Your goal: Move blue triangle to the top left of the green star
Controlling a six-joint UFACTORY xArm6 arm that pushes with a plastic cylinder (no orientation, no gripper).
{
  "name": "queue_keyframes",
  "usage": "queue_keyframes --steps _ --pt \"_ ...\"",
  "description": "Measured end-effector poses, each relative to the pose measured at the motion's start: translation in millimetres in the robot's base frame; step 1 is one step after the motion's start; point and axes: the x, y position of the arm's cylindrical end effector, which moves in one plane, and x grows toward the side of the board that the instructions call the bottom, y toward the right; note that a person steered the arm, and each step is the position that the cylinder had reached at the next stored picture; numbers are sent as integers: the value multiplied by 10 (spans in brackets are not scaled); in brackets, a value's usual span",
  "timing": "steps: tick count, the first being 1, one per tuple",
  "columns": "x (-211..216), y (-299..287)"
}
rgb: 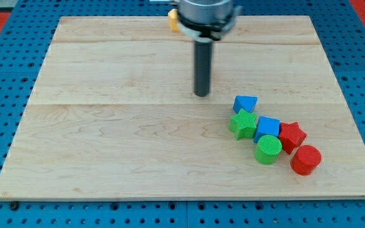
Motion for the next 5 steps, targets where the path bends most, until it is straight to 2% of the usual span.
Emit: queue_keyframes --steps 1,2,3,4,5 --pt "594 762" --pt "589 704" --pt "101 520" --pt "65 1321" --pt "271 1654"
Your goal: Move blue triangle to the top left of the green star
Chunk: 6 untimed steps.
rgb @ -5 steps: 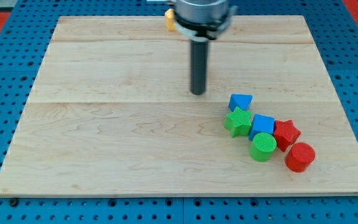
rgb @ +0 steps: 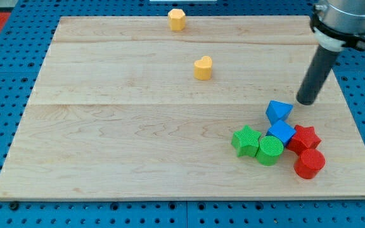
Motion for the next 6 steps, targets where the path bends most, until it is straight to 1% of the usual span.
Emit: queue_keyframes --steps 1,2,3,4,5,6 --pt "335 -345" --pt "-65 -419" --pt "-121 -552" --pt "-146 -965" --pt "-191 -1254" --pt "214 -1196"
